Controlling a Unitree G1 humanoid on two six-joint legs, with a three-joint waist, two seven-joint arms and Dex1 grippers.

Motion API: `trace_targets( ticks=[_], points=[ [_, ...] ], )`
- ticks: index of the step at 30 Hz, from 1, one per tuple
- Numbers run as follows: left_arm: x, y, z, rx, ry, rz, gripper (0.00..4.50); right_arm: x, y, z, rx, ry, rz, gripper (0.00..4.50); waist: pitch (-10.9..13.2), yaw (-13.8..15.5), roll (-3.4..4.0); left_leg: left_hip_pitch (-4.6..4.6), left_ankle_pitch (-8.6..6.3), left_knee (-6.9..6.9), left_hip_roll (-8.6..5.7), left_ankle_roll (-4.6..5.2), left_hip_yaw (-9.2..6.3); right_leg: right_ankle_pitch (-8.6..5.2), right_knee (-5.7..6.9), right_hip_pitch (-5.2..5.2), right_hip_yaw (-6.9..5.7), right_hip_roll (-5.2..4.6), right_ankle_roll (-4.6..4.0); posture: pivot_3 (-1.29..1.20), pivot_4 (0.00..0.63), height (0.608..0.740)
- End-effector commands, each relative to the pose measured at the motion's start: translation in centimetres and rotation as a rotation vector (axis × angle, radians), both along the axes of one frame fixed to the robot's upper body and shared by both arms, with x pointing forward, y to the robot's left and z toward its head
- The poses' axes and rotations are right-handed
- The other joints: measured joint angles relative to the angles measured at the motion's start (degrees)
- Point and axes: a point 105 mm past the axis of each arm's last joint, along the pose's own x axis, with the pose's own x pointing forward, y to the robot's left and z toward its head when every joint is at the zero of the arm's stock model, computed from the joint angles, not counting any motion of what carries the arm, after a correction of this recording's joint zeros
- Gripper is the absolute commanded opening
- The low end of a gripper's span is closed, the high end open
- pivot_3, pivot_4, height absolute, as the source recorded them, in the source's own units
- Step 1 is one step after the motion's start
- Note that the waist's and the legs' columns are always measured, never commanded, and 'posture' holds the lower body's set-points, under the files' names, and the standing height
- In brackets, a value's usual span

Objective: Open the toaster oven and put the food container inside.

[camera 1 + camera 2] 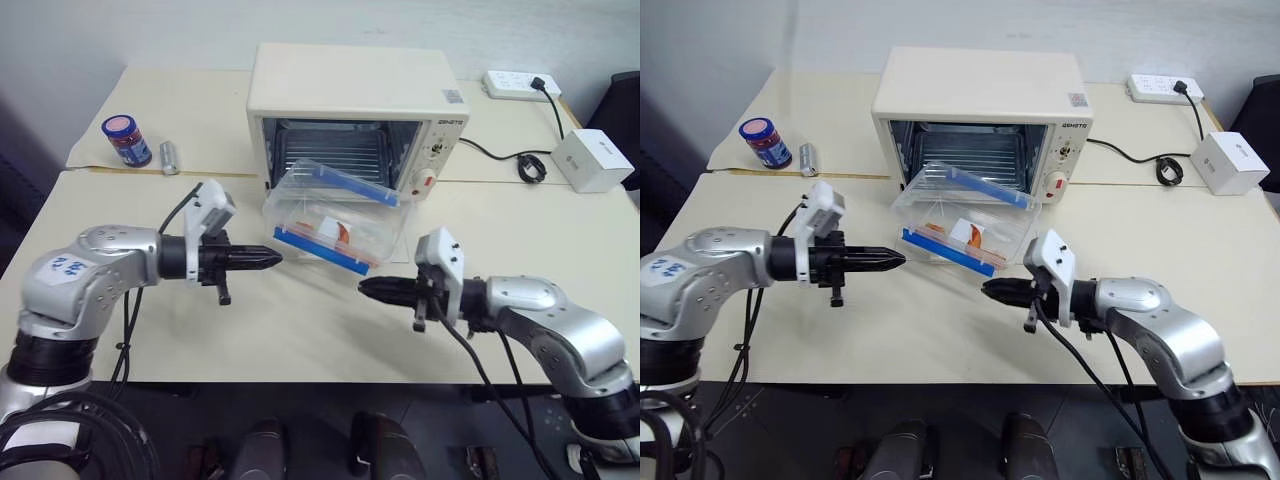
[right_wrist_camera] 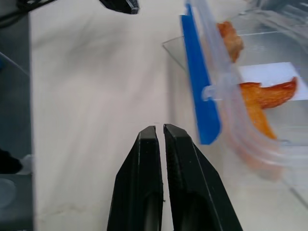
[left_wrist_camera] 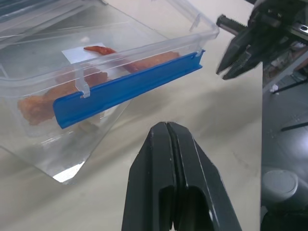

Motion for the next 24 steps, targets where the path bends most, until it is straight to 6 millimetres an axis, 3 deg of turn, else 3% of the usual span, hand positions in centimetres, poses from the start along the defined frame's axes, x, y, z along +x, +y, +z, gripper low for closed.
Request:
trace_targets(
  ticks=[1,9,15,20,24],
  points=[
    [1.1,-0.9,0.5,0.002,-0.064,-0.008,0.00,2.0,-0.1,0.6,-0.040,-0.099,-0.060,0.23,0.00,0.01,0.00,0.00,0.00,-0.01,0.00,0.00,0.00,0.00,0.02,-0.01,0.00,0.00,0.00,0.00,0.150,0.740],
    [4.6,-2.0,0.7,-0.044,-0.116,0.102,0.00,5.9,0.6,1.4,-0.028,-0.188,-0.174,0.23,0.00,-0.15,0.00,-0.02,0.01,0.00,0.00,0.01,0.00,0.00,0.02,-0.02,-0.04,0.00,0.01,0.00,0.150,0.740],
    [7.7,-1.7,2.0,-0.086,-0.193,0.242,0.00,10.0,0.9,3.4,0.033,-0.259,-0.320,0.23,0.00,-0.52,0.01,-0.04,0.01,0.03,0.00,0.00,0.01,0.01,0.06,-0.04,-0.04,0.00,0.01,0.00,0.150,0.740],
    [10.3,-1.4,3.8,-0.147,-0.267,0.357,0.00,13.3,1.1,5.5,0.122,-0.309,-0.452,0.23,0.00,-1.50,0.01,-0.04,0.03,-0.01,0.00,-0.03,-0.03,0.01,0.08,-0.04,-0.08,-0.01,0.02,0.00,0.150,0.740],
    [11.4,0.0,6.8,-0.223,-0.351,0.443,0.00,13.7,1.1,6.4,0.164,-0.316,-0.450,0.23,0.00,-1.84,0.01,-0.11,0.03,-0.11,0.00,-0.03,-0.03,0.01,0.05,-0.13,-0.10,-0.01,0.03,0.00,0.150,0.740]
  ],
)
